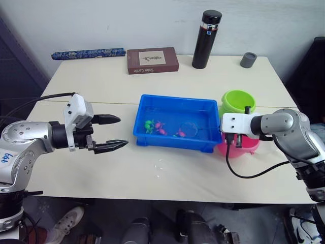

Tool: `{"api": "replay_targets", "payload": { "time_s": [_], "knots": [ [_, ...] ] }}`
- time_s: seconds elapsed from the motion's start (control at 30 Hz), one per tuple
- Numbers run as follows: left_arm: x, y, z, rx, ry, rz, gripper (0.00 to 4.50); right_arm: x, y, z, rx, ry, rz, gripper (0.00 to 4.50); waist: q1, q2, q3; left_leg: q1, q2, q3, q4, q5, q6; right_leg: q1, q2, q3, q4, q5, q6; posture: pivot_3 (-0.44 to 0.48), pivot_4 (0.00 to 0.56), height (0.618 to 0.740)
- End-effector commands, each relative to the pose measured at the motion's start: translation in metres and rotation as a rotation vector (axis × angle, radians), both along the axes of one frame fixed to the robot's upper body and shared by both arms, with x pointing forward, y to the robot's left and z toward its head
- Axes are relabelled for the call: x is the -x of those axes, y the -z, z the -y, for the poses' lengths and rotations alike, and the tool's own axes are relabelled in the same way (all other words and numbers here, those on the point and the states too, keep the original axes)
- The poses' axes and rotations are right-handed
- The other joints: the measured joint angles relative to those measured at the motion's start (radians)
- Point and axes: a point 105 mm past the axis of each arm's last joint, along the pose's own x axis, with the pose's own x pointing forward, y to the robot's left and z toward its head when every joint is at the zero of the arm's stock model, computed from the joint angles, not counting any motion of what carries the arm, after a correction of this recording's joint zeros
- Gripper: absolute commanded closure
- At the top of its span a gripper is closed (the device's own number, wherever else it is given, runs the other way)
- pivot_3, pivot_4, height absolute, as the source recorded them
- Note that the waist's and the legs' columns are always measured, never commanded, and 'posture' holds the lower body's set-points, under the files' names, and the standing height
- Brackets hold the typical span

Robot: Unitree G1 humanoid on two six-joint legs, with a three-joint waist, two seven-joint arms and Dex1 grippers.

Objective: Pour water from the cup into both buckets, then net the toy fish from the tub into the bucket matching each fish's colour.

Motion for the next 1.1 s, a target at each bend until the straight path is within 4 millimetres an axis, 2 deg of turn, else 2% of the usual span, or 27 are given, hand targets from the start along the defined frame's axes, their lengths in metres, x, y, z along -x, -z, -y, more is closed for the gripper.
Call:
{"api": "replay_targets", "payload": {
  "time_s": [0.03,0.27,0.57,0.93,1.1],
  "knots": [
    [0.004,-0.013,-0.002,-0.002,-0.003,0.054,0.03,0.004,-0.008,-0.009,-0.039,-0.027,0.013,4.5,0.0,0.0,0.0,0.0,0.0,0.0,0.0,0.0,0.0,0.0,0.0,0.0,0.0,0.0,0.0,0.0,0.15,0.739],
    [0.004,-0.012,-0.003,0.001,-0.01,0.052,0.03,0.006,-0.009,-0.021,-0.129,-0.02,-0.015,4.5,0.0,0.0,0.0,0.0,0.0,0.0,0.0,0.0,0.0,0.0,0.0,0.0,0.0,0.0,0.0,0.0,0.15,0.739],
    [0.005,-0.011,-0.003,0.003,-0.015,0.049,0.03,0.004,-0.028,-0.028,-0.279,0.022,-0.025,4.5,0.0,0.0,0.0,0.0,0.0,0.0,0.0,0.0,0.0,0.0,0.0,0.0,0.0,0.0,0.0,0.0,0.15,0.739],
    [0.004,-0.013,-0.003,0.005,-0.007,0.053,0.03,-0.001,-0.042,-0.019,-0.343,0.086,-0.02,4.5,0.0,0.0,0.0,0.0,0.0,0.0,0.0,0.0,0.0,0.0,0.0,0.0,0.0,0.0,0.0,0.0,0.15,0.739],
    [0.001,-0.014,-0.004,0.001,-0.006,0.065,0.03,-0.002,-0.042,-0.013,-0.34,0.101,-0.029,4.5,0.0,0.0,0.0,0.0,0.0,0.0,0.0,0.0,0.0,0.0,0.0,0.0,0.0,0.0,0.0,0.0,0.15,0.739]
  ]
}}
